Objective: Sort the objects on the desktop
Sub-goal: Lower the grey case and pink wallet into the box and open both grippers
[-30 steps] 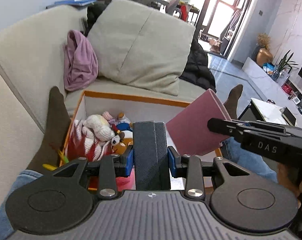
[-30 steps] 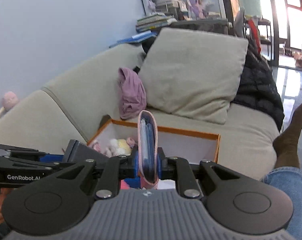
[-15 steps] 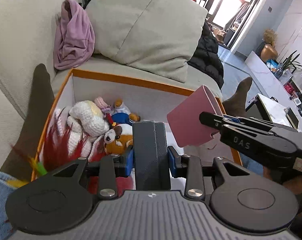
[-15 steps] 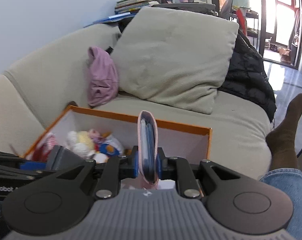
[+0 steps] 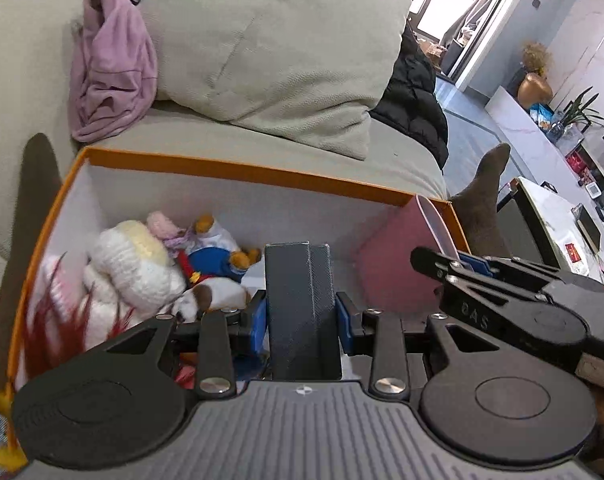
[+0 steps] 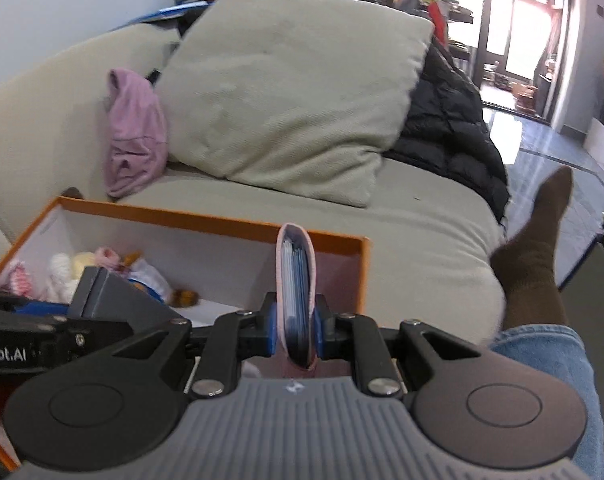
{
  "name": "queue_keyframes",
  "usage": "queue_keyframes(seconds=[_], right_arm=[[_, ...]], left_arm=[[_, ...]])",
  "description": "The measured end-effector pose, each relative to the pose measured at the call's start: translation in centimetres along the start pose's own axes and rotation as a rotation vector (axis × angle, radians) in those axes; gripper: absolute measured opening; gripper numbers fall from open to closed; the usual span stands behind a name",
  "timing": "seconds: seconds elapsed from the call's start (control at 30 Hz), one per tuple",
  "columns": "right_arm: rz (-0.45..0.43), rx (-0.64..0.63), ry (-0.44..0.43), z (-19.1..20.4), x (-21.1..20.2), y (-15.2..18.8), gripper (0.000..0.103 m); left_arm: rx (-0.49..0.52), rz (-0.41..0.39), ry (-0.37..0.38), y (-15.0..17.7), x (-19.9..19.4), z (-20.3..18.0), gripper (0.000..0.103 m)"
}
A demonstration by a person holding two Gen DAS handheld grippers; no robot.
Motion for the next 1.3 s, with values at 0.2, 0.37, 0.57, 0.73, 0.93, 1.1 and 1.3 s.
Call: queue_keyframes(seconds=[0.2, 0.37, 0.57, 0.73, 0.93, 1.1, 1.3], right_arm=[[0.005, -0.008, 0.017, 0.3, -0.3, -0.1, 0.018], [0.017, 0.013, -0.03, -0.3, 0.2, -0.1, 0.018], [0.012, 0.036, -0.106, -1.2, -0.3, 0.0, 0.018], [-0.121, 0.085, -0.132, -2.8, -3.4, 0.3, 0.038], [-0.163, 0.183, -0.108, -5.5, -3.6, 0.6, 0.038], [-0.135, 0.247, -0.148, -7.0, -2.6, 0.9, 0.038], [-0.136, 0.257, -0.17, -7.7, -2.5, 1.2, 0.038]], left_arm=[[0.018, 0.018, 0.005, -1.0, 1.5, -1.1, 0.039], [0.031, 0.042, -0.003, -1.5, 2.8, -2.1, 0.039], [0.019, 0.068, -0.022, -2.1, 4.1, -2.5, 0.039], [0.02, 0.082, -0.03, -2.4, 4.8, -3.3, 0.04], [0.022, 0.122, -0.04, -2.8, 6.2, -4.9, 0.04], [-0.015, 0.131, -0.012, -3.3, 6.9, -5.7, 0.039], [-0.006, 0.117, -0.03, -3.7, 7.3, -7.1, 0.039]])
Point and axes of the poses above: each gripper's, at about its wrist camera, not at the fingertips, and x roughly the way its jaws point, z to its left, y to its underside, the point moved 2 cm from there along x, roughly the way its jaws point, and after that the axes turned 15 degrees about z, right-handed, at the moved point
